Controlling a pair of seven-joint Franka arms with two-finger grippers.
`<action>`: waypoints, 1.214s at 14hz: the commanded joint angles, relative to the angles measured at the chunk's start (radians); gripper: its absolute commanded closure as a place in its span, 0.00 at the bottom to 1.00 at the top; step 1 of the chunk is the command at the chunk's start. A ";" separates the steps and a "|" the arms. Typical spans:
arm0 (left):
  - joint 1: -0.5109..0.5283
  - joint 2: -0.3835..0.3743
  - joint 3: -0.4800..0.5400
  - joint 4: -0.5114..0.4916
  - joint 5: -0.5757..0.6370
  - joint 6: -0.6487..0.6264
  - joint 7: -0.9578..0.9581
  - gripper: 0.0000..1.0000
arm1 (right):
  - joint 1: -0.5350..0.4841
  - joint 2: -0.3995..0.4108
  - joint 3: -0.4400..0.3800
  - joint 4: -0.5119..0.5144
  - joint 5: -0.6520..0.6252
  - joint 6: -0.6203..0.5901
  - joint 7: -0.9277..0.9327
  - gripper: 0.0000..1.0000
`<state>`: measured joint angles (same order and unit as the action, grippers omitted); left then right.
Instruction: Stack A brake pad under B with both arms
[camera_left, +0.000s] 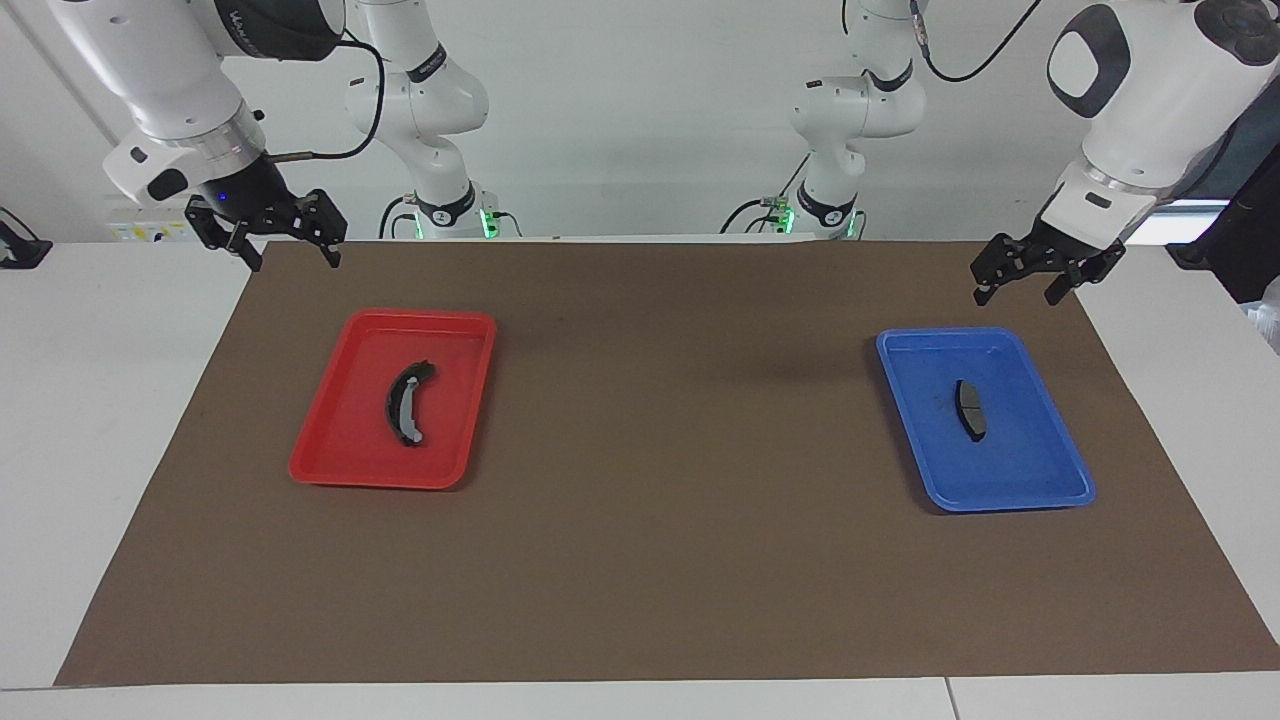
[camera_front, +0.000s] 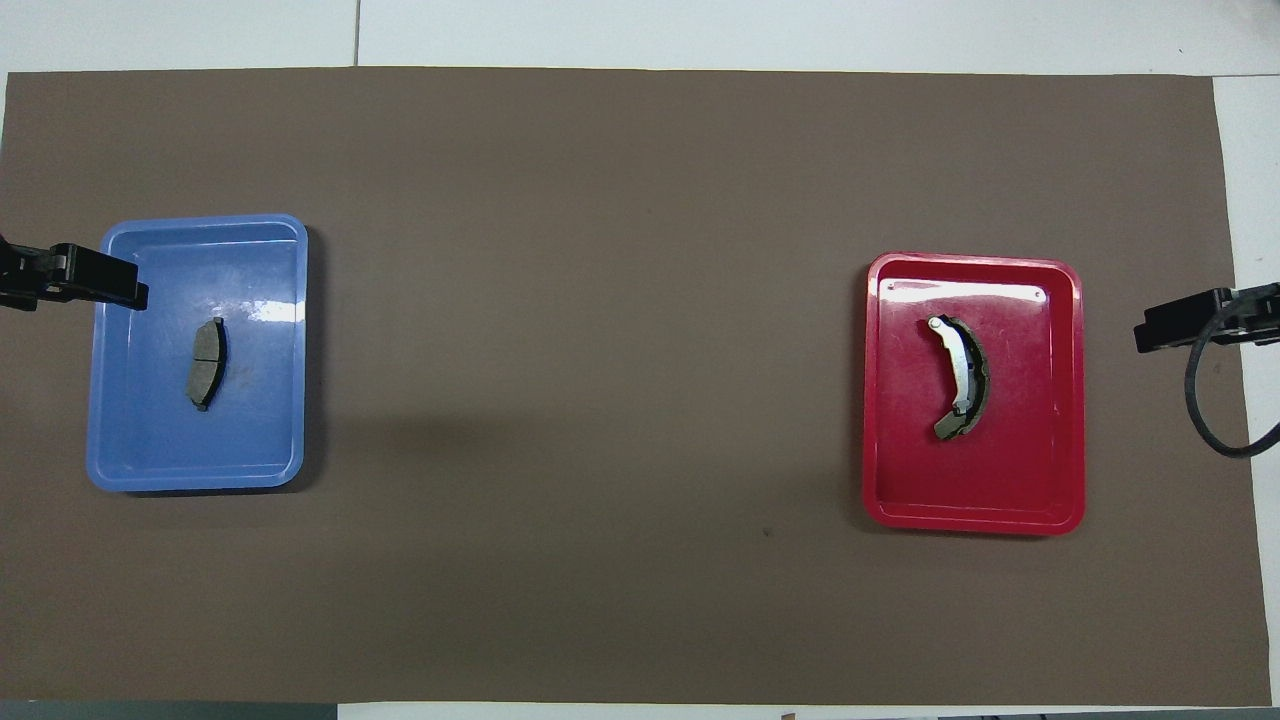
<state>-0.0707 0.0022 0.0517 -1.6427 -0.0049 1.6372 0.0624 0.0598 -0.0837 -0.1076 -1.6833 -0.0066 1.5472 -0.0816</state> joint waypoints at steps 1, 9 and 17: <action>0.009 -0.028 0.002 -0.023 -0.003 -0.008 -0.006 0.01 | -0.003 0.001 0.005 0.002 0.002 0.010 -0.018 0.00; 0.017 -0.034 0.011 -0.026 -0.003 -0.020 -0.018 0.01 | -0.002 -0.002 0.005 -0.004 0.004 0.010 -0.018 0.00; 0.083 -0.045 0.010 -0.182 -0.003 0.208 0.158 0.01 | 0.058 -0.036 0.005 -0.172 0.005 0.213 -0.017 0.00</action>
<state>-0.0103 -0.0082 0.0645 -1.7253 -0.0049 1.7582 0.1515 0.1027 -0.0847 -0.1036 -1.7489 -0.0066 1.6810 -0.0816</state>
